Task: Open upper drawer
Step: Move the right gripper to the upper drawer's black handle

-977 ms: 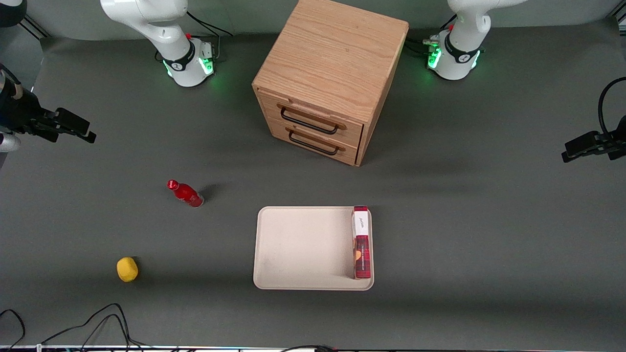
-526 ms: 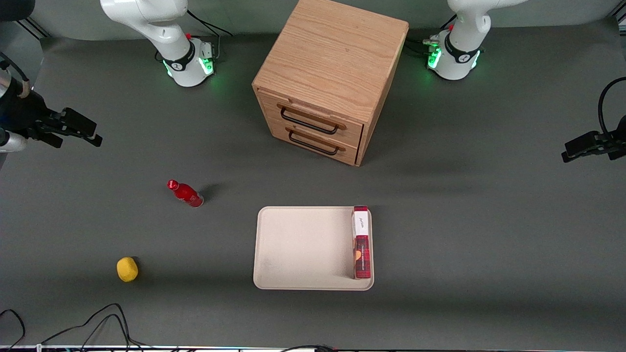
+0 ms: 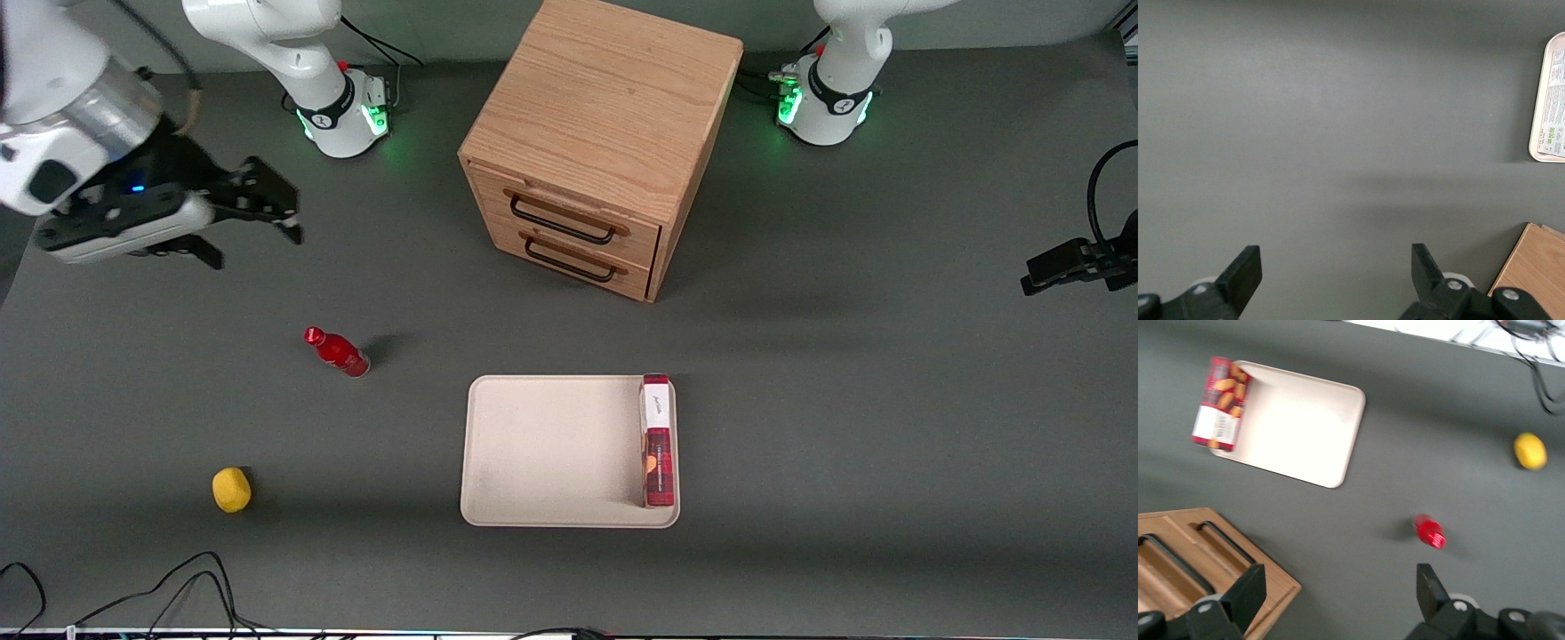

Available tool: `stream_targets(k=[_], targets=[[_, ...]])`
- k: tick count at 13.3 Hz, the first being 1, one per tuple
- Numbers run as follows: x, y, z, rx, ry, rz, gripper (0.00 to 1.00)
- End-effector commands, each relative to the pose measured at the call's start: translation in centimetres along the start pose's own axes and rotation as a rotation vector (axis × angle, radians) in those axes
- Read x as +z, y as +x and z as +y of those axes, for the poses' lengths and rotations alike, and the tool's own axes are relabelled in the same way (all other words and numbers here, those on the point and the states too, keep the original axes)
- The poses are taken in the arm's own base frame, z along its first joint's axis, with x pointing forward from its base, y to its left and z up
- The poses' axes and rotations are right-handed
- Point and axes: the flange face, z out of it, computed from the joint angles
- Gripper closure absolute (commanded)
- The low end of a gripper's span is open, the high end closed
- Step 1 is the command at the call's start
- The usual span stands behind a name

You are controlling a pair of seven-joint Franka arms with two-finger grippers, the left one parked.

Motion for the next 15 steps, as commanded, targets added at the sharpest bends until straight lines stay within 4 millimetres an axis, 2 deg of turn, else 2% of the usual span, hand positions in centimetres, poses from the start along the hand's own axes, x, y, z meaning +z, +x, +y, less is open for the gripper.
stream_targets(k=[1,5,6,8,10,12,15], targets=[[2.5,3.8,-3.0,-0.079,0.082,0.022,0.0],[9.1,6.2,-6.7,-0.178,0.154,0.011,0.0],[10.1,6.4,-8.5,-0.249,0.162,0.028,0.0],[11.7,6.1,-9.8,-0.341,0.167,0.012,0.0],[13.8,4.8,-12.2,-0.44,0.173,-0.031,0.0],[15.2,3.3,-13.8,-0.519,0.166,-0.067,0.0],[18.3,0.0,-18.5,-0.637,0.097,-0.131,0.0]])
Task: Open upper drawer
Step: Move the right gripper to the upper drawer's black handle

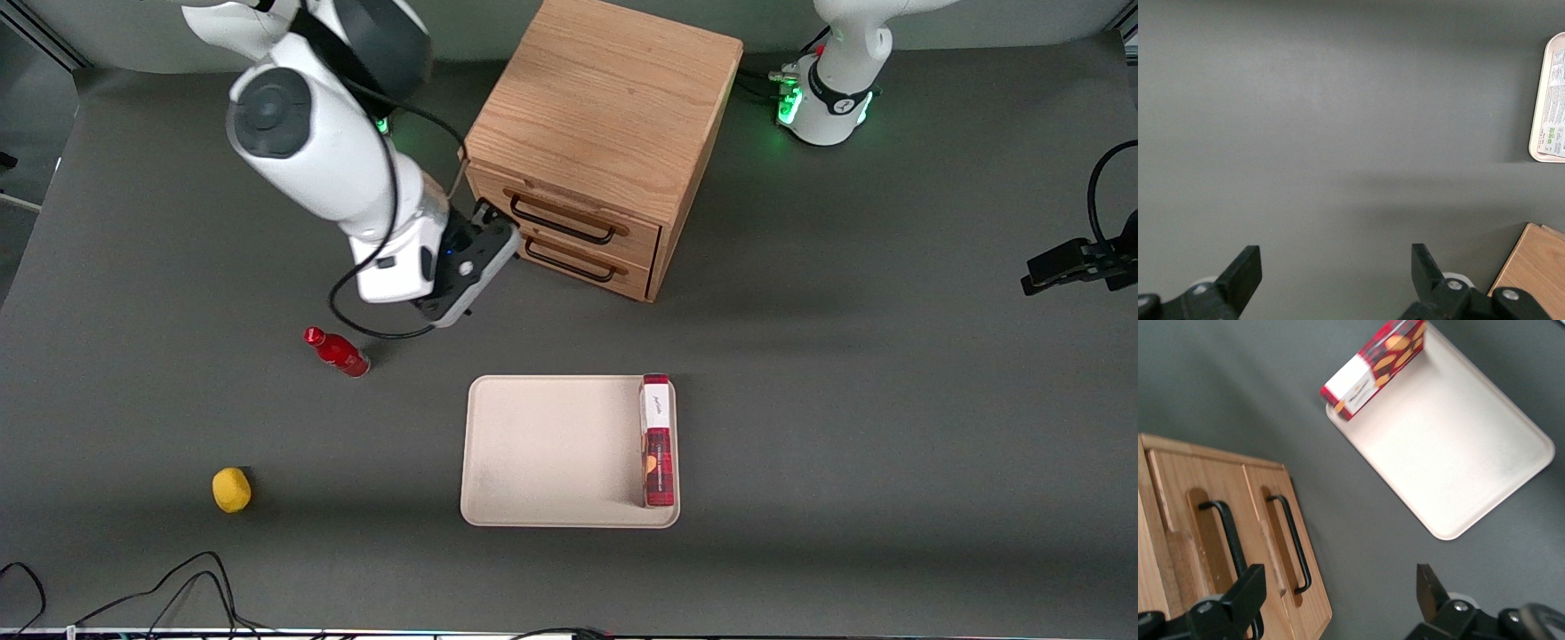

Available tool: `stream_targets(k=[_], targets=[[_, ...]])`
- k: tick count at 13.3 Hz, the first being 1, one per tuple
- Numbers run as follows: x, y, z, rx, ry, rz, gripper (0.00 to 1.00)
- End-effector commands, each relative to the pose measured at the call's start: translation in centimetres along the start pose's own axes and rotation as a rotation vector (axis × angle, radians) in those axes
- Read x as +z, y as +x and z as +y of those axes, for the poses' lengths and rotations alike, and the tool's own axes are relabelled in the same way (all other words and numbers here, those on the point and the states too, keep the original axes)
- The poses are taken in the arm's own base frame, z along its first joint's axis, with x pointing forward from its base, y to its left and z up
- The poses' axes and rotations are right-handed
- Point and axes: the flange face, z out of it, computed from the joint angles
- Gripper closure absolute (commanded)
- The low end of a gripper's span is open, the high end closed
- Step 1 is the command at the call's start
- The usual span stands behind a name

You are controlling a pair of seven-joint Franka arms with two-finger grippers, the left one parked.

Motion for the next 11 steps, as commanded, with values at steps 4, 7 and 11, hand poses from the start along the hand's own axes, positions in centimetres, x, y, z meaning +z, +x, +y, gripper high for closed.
stream_targets(k=[4,7,11], targets=[[5.6,-1.2,-6.1,-0.142,-0.079,-0.075,0.0],[7.6,-1.6,-7.1,-0.156,-0.07,-0.079,0.0],[9.4,-2.1,-7.8,-0.155,-0.044,-0.101,0.0]])
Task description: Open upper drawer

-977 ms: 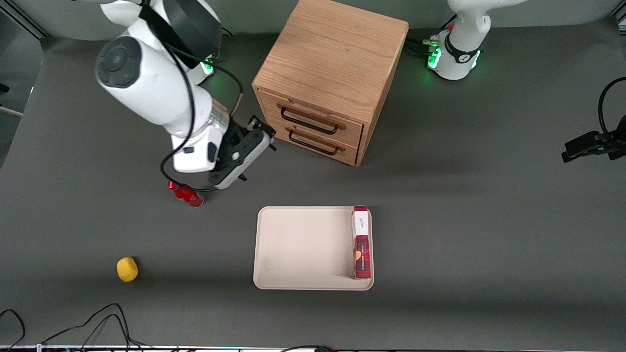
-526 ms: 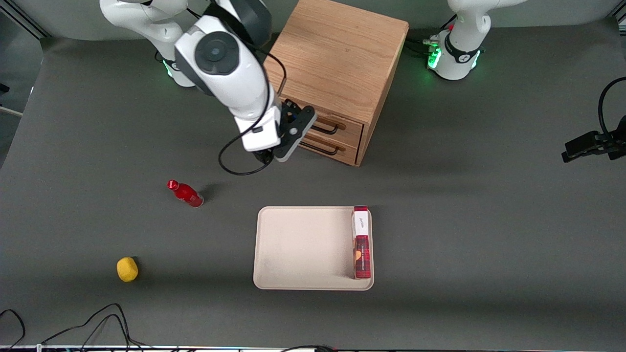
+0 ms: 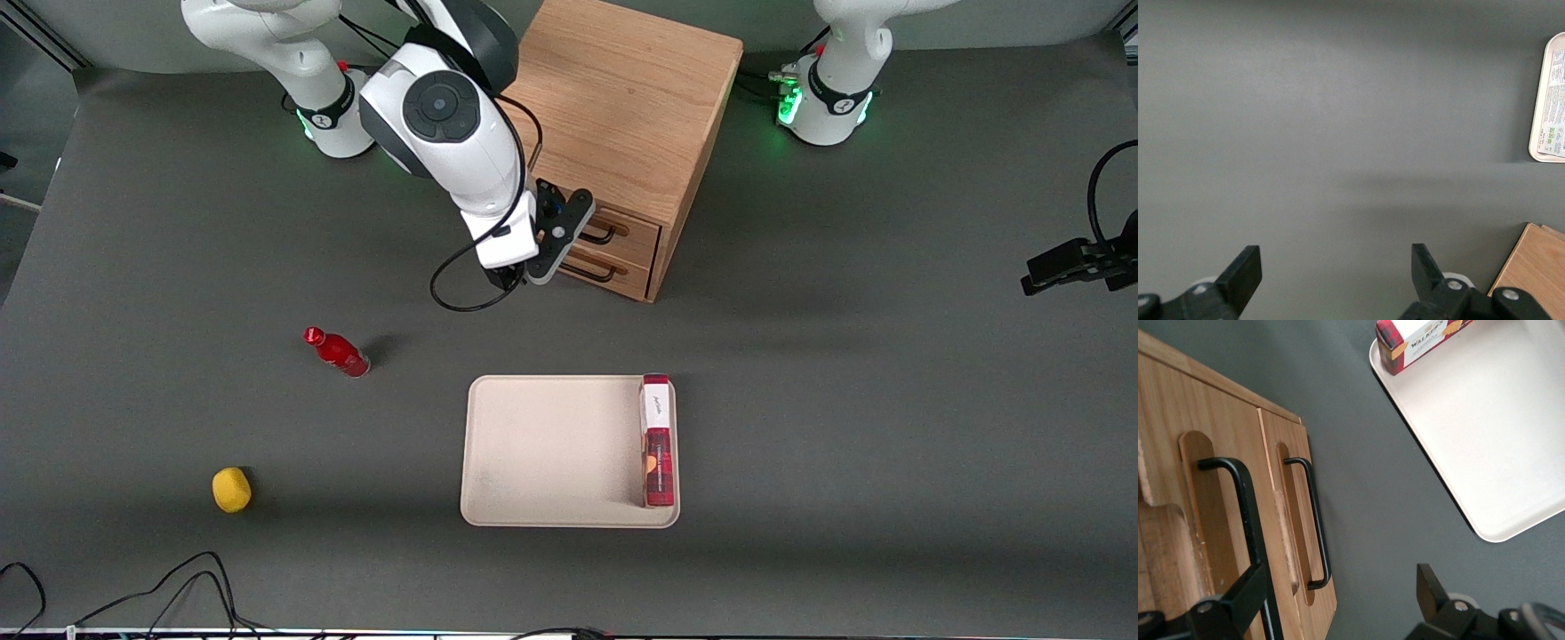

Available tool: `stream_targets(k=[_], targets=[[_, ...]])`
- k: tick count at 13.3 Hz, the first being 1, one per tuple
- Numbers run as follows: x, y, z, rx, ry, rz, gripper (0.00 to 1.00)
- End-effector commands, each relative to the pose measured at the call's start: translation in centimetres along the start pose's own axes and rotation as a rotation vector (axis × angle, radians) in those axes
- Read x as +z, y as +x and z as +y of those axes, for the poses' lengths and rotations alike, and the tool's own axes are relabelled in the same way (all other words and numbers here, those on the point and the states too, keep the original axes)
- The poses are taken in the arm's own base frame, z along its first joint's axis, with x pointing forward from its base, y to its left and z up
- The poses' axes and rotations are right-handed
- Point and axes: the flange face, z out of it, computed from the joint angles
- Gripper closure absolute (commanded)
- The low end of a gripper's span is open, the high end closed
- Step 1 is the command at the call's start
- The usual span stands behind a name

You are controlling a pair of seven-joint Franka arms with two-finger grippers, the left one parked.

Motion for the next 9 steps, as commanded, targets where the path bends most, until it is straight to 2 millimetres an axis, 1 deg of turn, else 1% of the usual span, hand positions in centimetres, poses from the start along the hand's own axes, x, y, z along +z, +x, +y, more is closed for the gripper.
stream_targets(k=[1,3,4,7,9], targets=[[0.3,-0.7,-0.9,-0.012,-0.002,0.003,0.0],[1.2,-0.8,-1.2,0.013,0.05,0.013,0.0],[1.4,-1.0,-1.4,0.019,0.066,0.024,0.0],[1.7,-1.2,-1.6,0.016,0.067,0.026,0.0],[2.4,-1.2,-1.5,0.017,0.069,0.027,0.0]])
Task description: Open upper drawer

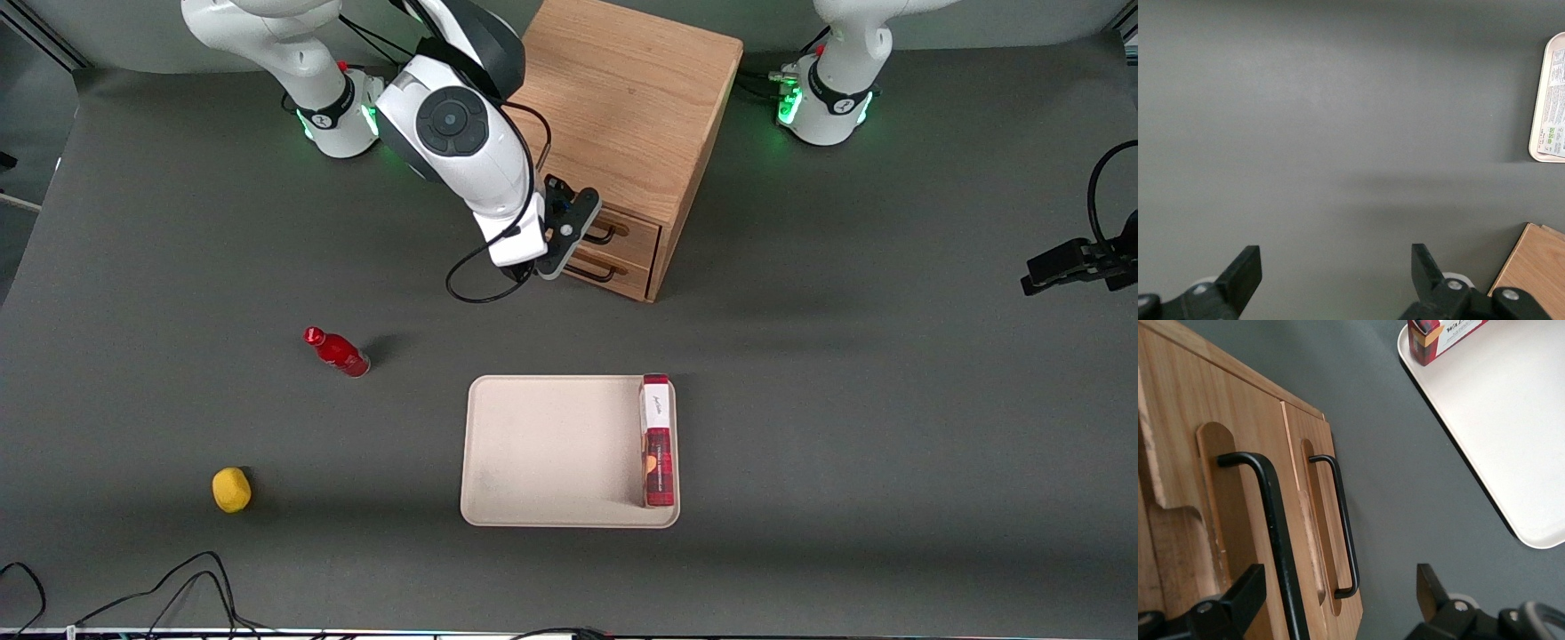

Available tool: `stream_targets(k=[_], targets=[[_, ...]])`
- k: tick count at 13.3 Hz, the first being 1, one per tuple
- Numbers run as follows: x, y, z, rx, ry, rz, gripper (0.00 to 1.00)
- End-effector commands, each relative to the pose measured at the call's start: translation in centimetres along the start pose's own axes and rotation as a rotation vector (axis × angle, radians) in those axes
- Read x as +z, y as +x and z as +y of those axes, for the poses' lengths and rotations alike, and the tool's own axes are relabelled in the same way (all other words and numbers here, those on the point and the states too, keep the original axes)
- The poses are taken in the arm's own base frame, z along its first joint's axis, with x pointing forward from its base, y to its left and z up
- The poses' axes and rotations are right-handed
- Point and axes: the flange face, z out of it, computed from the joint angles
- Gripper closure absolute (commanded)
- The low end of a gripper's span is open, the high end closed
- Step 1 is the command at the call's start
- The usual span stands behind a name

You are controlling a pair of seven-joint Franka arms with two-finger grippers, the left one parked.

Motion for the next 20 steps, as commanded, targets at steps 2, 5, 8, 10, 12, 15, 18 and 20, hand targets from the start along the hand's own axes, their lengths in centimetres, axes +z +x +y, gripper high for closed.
stream_targets(k=[2,5,8,10,12,15,18,20], targets=[[0.2,-0.7,-0.1,-0.001,0.006,0.018,0.0],[0.6,-0.6,0.3,0.003,0.008,0.024,0.0],[0.8,-0.6,0.7,-0.012,0.002,0.029,0.0],[1.1,-0.7,1.7,-0.003,0.005,0.024,0.0],[1.2,-0.7,2.1,0.002,0.005,0.024,0.0],[1.8,-0.8,2.7,0.01,0.011,0.018,0.0],[1.5,-0.8,3.4,0.019,0.01,0.025,0.0],[1.2,-0.8,3.9,0.006,0.007,0.03,0.0]])
